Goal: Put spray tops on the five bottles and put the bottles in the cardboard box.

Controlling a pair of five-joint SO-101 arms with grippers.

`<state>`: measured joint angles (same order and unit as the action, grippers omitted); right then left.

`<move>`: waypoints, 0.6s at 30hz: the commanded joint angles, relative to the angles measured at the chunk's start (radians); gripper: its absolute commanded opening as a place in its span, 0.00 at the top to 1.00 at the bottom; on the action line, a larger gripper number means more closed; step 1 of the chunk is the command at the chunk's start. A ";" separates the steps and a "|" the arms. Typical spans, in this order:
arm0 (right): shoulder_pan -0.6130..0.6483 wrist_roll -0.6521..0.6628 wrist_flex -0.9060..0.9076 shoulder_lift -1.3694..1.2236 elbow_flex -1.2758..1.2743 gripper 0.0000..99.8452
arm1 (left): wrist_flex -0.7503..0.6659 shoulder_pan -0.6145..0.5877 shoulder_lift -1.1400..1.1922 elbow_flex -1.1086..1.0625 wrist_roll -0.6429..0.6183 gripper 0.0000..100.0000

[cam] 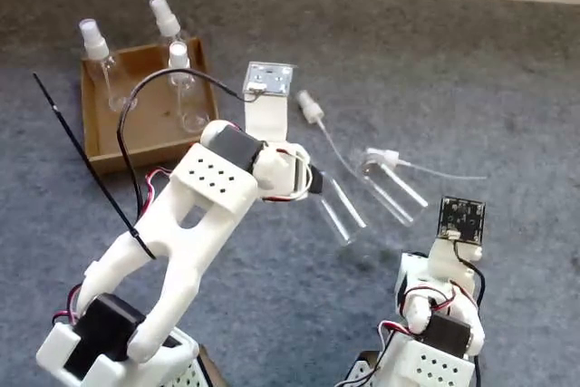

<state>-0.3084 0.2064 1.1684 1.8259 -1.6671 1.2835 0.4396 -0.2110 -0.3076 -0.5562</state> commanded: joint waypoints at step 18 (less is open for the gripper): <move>0.007 0.011 0.007 0.008 -0.130 0.99 | -0.178 0.007 -0.004 -0.076 -0.166 0.73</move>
<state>-0.3084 0.2064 1.1684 1.8259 -1.6671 1.1362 0.4396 -0.2110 -0.3920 -0.6467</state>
